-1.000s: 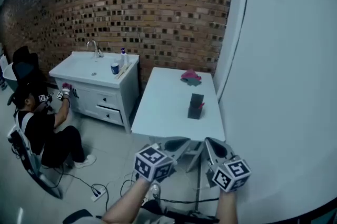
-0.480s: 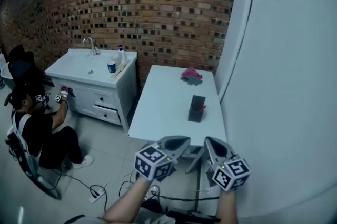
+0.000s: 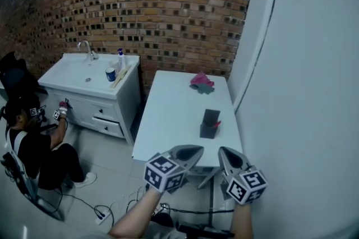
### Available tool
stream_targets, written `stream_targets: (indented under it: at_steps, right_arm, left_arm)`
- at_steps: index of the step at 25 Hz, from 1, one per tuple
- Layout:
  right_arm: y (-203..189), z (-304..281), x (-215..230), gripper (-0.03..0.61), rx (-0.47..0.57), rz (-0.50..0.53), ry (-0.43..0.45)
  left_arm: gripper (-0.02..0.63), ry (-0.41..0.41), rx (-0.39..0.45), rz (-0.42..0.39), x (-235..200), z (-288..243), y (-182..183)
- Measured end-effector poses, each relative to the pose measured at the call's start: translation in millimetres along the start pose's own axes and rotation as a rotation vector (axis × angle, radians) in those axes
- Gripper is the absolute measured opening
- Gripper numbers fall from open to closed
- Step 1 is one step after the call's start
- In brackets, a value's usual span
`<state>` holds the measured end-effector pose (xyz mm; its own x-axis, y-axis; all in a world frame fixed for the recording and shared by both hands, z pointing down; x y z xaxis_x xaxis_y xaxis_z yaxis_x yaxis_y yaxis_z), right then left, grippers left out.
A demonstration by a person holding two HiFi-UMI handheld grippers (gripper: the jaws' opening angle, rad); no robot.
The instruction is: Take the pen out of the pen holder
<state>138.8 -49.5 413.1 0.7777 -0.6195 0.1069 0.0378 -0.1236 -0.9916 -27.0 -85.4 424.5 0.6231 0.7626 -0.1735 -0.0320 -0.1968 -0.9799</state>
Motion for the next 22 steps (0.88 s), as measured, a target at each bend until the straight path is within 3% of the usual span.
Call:
stream_targets:
  at_steps: [11, 22]
  right_arm:
    - [6, -64, 37, 0.003, -0.021, -0.039, -0.092]
    - [12, -99, 65, 0.003, -0.043, -0.071, -0.166]
  left_arm:
    - [0.006, -0.066, -0.031, 0.006, -73, -52, 10]
    - [0.006, -0.111, -0.068, 0.007, -109, -88, 17]
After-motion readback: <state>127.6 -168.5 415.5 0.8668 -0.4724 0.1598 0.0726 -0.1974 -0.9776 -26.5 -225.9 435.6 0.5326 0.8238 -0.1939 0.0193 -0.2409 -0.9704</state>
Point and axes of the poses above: the fingertips, and each gripper's own axes: z backward along the fingers, x to its right, y out of its top, the point moved 8 cm from there along z, backward along the fingers, and after that the axes turned 7 degrees about y, right-handed, at the moved point
